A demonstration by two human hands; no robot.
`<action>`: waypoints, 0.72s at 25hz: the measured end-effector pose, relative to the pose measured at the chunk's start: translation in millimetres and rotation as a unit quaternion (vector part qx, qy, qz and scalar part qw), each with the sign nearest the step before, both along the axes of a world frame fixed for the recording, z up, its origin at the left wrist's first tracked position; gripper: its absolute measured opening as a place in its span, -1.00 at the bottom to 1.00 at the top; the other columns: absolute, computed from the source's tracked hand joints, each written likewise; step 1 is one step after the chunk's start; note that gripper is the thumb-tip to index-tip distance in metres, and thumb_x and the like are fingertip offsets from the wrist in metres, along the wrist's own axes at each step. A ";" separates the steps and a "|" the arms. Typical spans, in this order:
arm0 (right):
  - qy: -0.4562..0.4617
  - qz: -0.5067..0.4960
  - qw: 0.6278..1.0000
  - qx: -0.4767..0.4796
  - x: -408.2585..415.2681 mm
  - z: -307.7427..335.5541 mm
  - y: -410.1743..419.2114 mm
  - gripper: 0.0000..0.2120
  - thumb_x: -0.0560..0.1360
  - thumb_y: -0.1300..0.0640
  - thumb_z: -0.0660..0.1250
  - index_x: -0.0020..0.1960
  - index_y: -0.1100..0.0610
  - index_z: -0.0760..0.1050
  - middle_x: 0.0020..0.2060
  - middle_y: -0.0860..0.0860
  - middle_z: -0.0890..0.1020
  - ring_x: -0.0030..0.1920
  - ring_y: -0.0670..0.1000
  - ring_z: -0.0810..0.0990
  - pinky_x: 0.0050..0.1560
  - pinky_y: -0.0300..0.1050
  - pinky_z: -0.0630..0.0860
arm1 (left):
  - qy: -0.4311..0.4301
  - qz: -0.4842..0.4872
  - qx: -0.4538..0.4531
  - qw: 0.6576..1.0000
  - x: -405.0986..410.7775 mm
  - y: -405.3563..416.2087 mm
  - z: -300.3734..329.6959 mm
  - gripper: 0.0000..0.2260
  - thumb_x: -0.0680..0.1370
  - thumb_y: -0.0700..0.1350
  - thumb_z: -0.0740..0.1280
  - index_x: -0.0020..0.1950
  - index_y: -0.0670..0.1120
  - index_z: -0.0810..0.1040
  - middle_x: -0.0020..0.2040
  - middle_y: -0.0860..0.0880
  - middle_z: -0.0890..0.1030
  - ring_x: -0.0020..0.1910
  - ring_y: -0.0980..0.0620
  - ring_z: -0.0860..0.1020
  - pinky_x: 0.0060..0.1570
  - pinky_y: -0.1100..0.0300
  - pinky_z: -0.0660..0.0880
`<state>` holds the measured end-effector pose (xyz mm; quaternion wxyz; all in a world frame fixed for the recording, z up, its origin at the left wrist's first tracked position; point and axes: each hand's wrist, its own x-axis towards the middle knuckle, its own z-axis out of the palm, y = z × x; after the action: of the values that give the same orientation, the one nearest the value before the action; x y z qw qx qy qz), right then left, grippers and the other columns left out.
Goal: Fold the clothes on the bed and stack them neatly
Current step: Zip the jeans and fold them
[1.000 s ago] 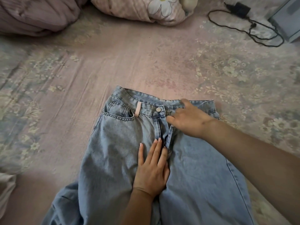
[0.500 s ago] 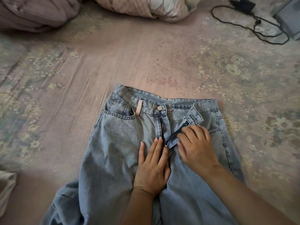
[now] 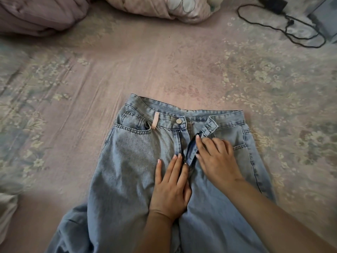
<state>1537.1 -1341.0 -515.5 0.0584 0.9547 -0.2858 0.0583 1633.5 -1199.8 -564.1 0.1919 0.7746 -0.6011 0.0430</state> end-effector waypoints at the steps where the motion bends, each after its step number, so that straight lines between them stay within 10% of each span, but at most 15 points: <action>1: 0.009 -0.004 1.000 0.015 5.0 1.0 -1.3 -0.57 0.46 0.09 0.52 0.29 0.19 0.60 0.18 0.09 0.64 0.17 0.14 0.53 0.21 0.17 0.48 | 0.001 0.000 0.000 1.000 -0.3 0.1 -0.1 -0.59 0.50 -0.08 0.18 0.24 -0.22 0.61 0.32 -0.20 0.59 0.33 -0.13 0.55 0.58 -0.08 -0.12; 7: 0.044 -0.018 0.982 0.181 29.4 -1.5 -12.4 -0.66 0.64 0.12 0.31 0.37 0.20 0.55 0.44 0.11 0.48 0.46 0.27 0.33 0.45 0.33 0.19 | -0.005 0.001 0.002 1.000 0.7 -1.0 -1.1 -0.58 0.50 -0.07 0.17 0.24 -0.23 0.61 0.32 -0.20 0.59 0.33 -0.13 0.55 0.56 -0.09 -0.08; 18: -0.065 0.039 0.991 0.109 21.0 -1.7 3.7 -0.89 0.39 0.15 0.58 -0.12 0.14 0.70 0.00 0.11 0.72 0.11 0.19 0.64 0.29 0.23 0.43 | -0.022 0.013 -0.006 1.000 -0.4 -2.7 -0.2 -0.55 0.50 -0.05 0.17 0.30 -0.19 0.60 0.33 -0.16 0.59 0.34 -0.08 0.54 0.41 -0.19 0.24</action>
<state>1558.2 -1337.3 -517.2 -0.0674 0.9599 -0.2564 0.0908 1633.1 -1202.4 -564.2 0.1829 0.7800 -0.5948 0.0658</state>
